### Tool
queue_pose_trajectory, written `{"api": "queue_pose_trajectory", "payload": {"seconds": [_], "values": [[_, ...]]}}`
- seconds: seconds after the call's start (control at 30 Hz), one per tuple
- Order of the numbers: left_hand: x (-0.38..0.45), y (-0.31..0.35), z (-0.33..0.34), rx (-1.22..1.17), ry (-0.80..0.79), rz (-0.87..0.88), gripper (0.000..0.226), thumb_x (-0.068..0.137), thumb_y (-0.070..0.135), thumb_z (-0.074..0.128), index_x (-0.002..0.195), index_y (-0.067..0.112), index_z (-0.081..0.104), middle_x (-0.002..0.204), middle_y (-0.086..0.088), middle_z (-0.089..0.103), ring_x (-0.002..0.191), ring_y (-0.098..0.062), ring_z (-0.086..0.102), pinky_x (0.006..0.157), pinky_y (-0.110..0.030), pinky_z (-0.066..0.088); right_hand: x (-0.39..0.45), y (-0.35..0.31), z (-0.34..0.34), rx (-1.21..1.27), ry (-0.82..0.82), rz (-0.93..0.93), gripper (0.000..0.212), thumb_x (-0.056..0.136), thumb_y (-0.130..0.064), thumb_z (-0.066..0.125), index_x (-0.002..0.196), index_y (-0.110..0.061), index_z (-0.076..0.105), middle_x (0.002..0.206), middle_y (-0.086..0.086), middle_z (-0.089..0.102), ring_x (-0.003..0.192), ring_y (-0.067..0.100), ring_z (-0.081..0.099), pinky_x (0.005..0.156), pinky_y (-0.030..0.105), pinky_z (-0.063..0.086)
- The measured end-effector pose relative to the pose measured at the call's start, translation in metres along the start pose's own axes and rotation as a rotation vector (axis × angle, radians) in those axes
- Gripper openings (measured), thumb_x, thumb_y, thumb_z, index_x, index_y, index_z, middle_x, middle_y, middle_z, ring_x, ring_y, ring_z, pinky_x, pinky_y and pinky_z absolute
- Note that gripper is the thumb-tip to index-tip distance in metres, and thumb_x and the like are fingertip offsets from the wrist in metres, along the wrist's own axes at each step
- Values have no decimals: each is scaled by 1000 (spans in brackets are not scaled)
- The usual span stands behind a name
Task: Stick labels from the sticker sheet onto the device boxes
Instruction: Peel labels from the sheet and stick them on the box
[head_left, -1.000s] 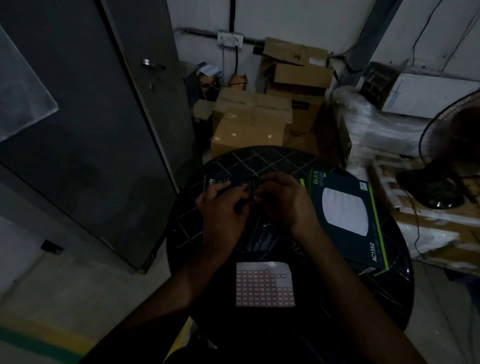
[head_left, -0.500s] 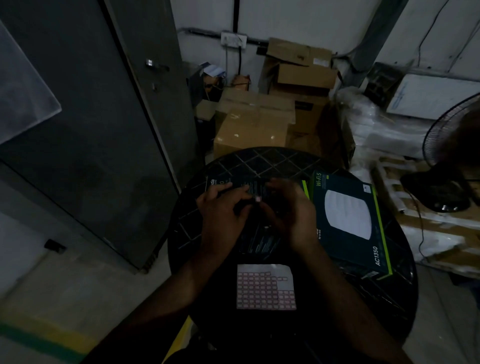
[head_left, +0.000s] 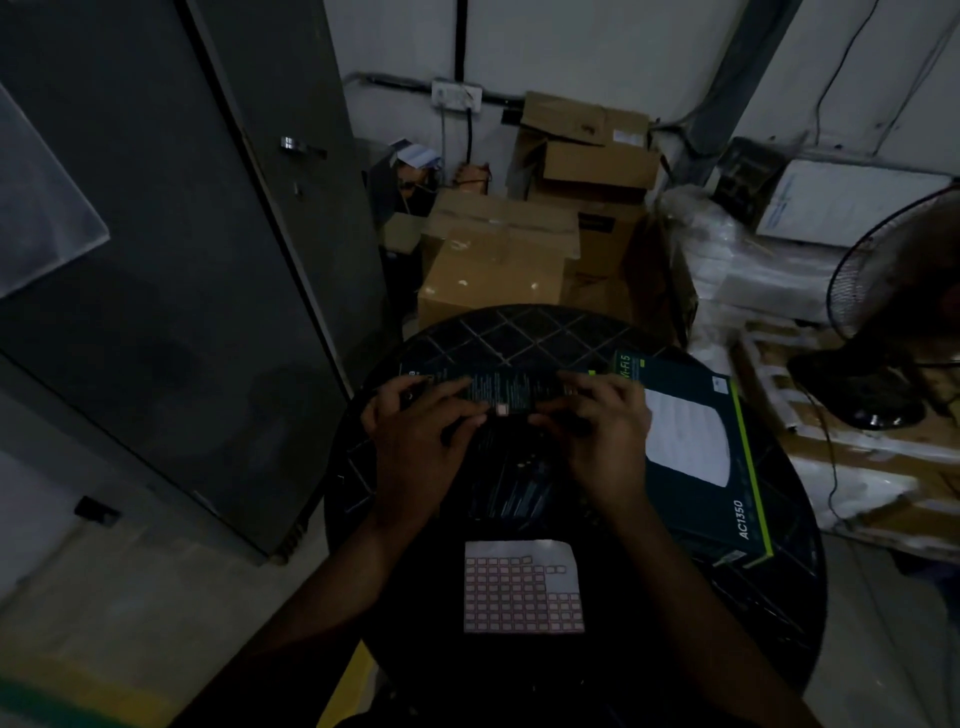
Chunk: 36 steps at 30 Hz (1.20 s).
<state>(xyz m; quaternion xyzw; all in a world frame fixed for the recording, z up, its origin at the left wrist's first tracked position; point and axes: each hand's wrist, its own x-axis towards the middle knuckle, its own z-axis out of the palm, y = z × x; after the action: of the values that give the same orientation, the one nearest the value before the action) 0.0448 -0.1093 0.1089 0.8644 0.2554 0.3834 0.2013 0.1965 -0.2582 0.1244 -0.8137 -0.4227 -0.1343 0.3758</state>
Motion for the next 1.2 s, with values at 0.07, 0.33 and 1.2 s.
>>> {"api": "queue_pose_trajectory", "payload": {"seconds": [0.07, 0.33, 1.2], "values": [[-3, -9, -3, 20, 10, -6, 16, 87, 37, 71, 101, 45, 75, 142, 11, 53, 130, -27, 33, 102, -35, 22, -6, 7, 0, 89, 1, 58, 20, 80, -29, 79, 97, -39, 77, 144, 0, 54, 133, 27, 42, 106, 37, 38], [10, -39, -15, -218, 46, -39, 17, 72, 37, 82, 88, 32, 78, 117, 11, 69, 107, -20, 58, 93, -24, 43, -8, 13, -15, 280, 64, 175, 17, 71, -8, 87, 84, -17, 81, 118, 3, 69, 124, 11, 58, 99, 23, 50], [28, -33, -27, -883, -554, -1169, 74, 58, 56, 54, 126, 27, 56, 118, -7, 58, 110, -34, 50, 77, -41, 41, 7, 29, -18, 825, -504, 880, 56, 86, -77, 45, 138, -55, 44, 148, -5, 46, 129, 24, 49, 100, 53, 49]]}}
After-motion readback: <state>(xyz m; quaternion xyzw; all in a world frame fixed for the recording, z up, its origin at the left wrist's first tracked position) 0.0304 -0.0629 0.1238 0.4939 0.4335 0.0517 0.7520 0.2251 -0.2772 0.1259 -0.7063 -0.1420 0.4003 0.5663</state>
